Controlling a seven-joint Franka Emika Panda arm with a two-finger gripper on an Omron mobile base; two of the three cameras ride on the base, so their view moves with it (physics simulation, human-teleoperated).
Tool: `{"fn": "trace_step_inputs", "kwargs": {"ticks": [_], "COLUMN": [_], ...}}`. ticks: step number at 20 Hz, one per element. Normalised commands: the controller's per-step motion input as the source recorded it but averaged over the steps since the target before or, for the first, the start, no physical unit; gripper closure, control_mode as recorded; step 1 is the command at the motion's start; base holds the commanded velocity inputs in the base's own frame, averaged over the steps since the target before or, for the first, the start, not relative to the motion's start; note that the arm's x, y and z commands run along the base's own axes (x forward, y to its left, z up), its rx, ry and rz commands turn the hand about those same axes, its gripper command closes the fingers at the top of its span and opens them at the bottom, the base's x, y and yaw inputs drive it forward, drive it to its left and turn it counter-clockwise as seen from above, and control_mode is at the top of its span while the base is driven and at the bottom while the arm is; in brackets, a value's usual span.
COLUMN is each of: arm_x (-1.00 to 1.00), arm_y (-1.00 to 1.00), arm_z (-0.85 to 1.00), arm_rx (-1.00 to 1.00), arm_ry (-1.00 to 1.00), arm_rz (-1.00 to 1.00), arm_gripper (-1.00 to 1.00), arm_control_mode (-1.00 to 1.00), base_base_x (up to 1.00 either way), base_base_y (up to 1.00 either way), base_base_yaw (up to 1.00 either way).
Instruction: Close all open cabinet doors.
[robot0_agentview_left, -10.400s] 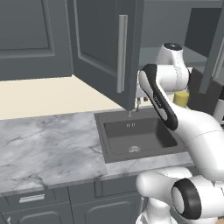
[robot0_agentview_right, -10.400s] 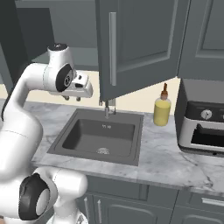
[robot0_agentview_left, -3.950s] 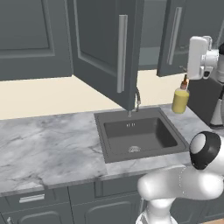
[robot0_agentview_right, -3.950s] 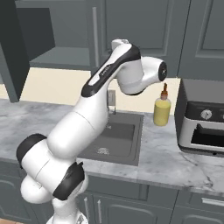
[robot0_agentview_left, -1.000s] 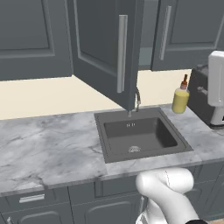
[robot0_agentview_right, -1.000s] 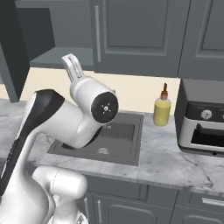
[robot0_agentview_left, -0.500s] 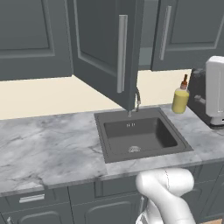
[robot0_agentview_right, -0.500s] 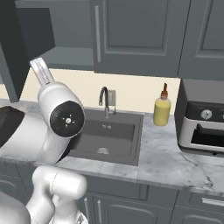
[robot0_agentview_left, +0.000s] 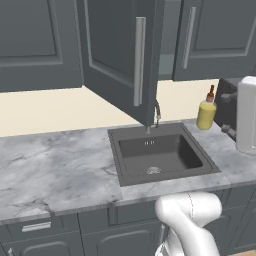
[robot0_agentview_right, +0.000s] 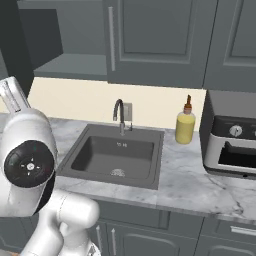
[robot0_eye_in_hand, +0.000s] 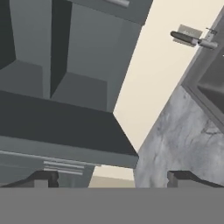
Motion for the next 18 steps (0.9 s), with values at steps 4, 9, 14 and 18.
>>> {"fn": "trace_step_inputs", "kwargs": {"ticks": [4,9,14,18], "arm_x": [-0.55,-0.3,-0.06,0.01], "arm_y": [0.38,0.5,0.67,0.68], "arm_z": [0.0,0.0,0.0,0.0], "arm_rx": [0.0,0.0,0.0,0.0], "arm_ry": [0.01,0.11,0.12,0.1], "arm_rz": [0.0,0.03,0.08,0.03], "arm_gripper": [-1.0,-1.0,-1.0,-1.0], "arm_control_mode": [-1.0,-1.0,-1.0,-1.0], "base_base_x": [0.0,0.0,0.0,0.0], "base_base_y": [0.0,0.0,0.0,0.0], "base_base_yaw": [0.0,0.0,0.0,0.0]}}
